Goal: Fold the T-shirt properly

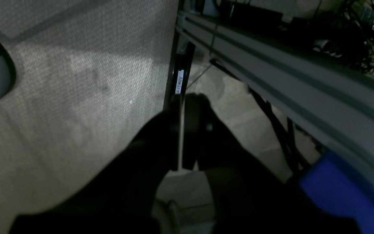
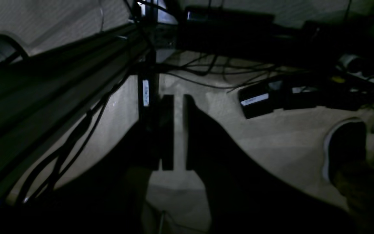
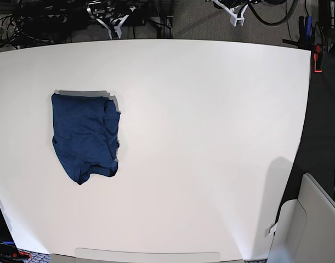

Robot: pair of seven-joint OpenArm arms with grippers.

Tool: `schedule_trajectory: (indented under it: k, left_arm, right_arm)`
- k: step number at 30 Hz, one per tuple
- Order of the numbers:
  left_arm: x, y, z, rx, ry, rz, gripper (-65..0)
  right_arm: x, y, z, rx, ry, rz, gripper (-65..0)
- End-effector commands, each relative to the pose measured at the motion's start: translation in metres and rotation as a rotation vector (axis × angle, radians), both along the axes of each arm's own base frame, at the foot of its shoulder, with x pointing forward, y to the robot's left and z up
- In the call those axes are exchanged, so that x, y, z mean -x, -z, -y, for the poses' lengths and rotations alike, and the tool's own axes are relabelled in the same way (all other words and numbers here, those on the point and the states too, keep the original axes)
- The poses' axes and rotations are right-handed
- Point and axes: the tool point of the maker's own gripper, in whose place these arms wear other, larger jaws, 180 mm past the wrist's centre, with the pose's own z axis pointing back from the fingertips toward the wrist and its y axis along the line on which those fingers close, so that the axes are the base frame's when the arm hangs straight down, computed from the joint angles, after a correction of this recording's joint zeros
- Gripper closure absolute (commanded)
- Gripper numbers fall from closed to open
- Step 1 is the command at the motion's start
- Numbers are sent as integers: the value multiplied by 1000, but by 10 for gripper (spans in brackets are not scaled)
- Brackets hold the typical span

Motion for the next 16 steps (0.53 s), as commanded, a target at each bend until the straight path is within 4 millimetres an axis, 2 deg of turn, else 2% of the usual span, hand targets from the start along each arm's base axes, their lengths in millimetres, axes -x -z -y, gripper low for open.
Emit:
schedule_trajectory:
  k: [1,5,9,13,16]
  left_arm:
    - [5,2,2,6,8,-13,0]
    - [5,9,28,43,-13,-23,0]
    - [12,10,55,86,-25,-53,0]
    - [19,9,78,122,-31,-67,0]
    - [17,8,89,139,-33,-65,0]
  right_arm:
    - [-6,-1,-6,8,-17,33,-38]
    - [-14,-3,-36,19,-104,108,-38]
    - [-4,-3,-58,-4,-148,99,-38]
    - [2,-3,-65,-13,-148,91,-38]
    - [3,-3,-61,4,-145,92,-38]
